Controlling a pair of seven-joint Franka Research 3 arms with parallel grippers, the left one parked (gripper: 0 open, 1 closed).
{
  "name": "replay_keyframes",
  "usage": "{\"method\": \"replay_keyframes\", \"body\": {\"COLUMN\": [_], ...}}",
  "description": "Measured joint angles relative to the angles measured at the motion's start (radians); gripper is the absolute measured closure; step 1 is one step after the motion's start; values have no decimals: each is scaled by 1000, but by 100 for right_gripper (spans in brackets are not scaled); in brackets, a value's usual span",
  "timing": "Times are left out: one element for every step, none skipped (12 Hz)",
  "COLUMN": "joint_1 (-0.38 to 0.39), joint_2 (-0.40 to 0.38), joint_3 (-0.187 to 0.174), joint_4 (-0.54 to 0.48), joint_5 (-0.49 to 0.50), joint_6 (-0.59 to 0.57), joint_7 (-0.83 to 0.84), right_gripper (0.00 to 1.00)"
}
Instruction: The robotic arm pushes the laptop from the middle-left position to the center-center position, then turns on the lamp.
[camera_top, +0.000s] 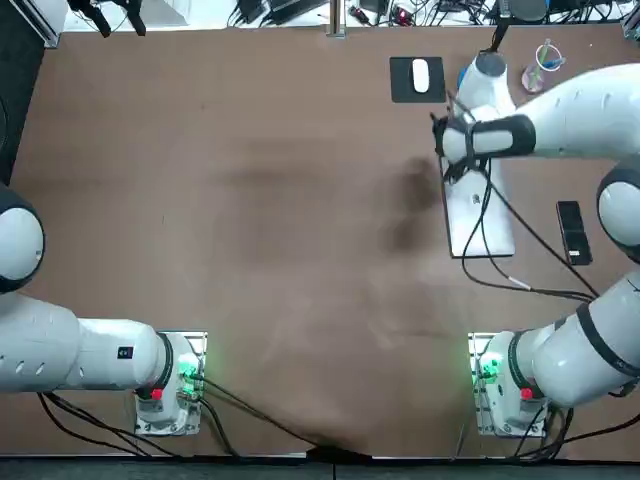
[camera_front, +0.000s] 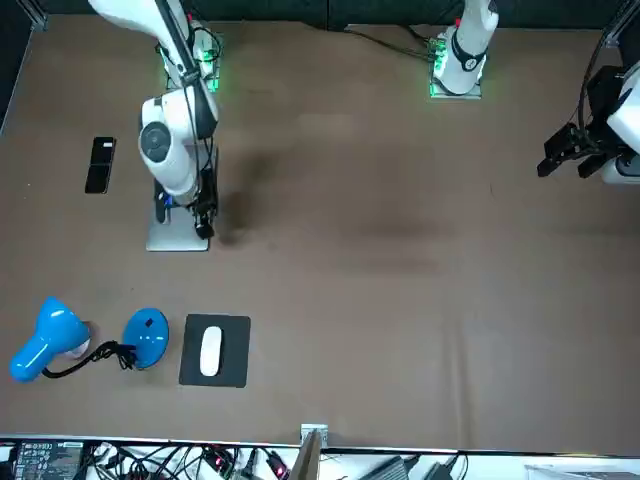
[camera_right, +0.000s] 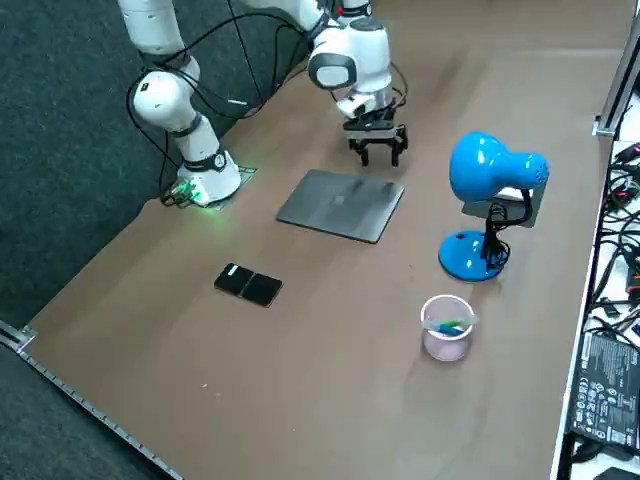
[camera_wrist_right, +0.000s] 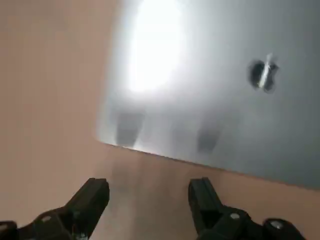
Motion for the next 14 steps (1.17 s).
{"method": "replay_keyframes", "body": {"joint_1": [-23, -43, -58, -67, -72, -75, -80, -87, -96, -106, -116, -126, -136, -148], "joint_2": [18, 42, 72, 104, 136, 167, 194, 218, 239, 259, 278, 295, 308, 318], "joint_3": [-2, -3, -5, -6, -9, -13, -17, -19, -20, -21, -22, -22, -23, -23], "joint_4": [60, 124, 190, 249, 298, 340, 375, 403, 429, 453, 475, 494, 511, 522], "joint_5": [0, -1, -1, -2, -11, -35, -67, -93, -107, -113, -115, -116, -116, -116], "joint_6": [-41, -85, -122, -143, -151, -152, -152, -152, -152, -152, -152, -152, -152, -152], "joint_7": [-43, -87, -133, -175, -210, -244, -281, -318, -358, -403, -447, -491, -535, -581], "right_gripper": [3, 11, 12, 17, 30, 44, 57, 69, 82, 87, 87, 96, 97, 98]}}
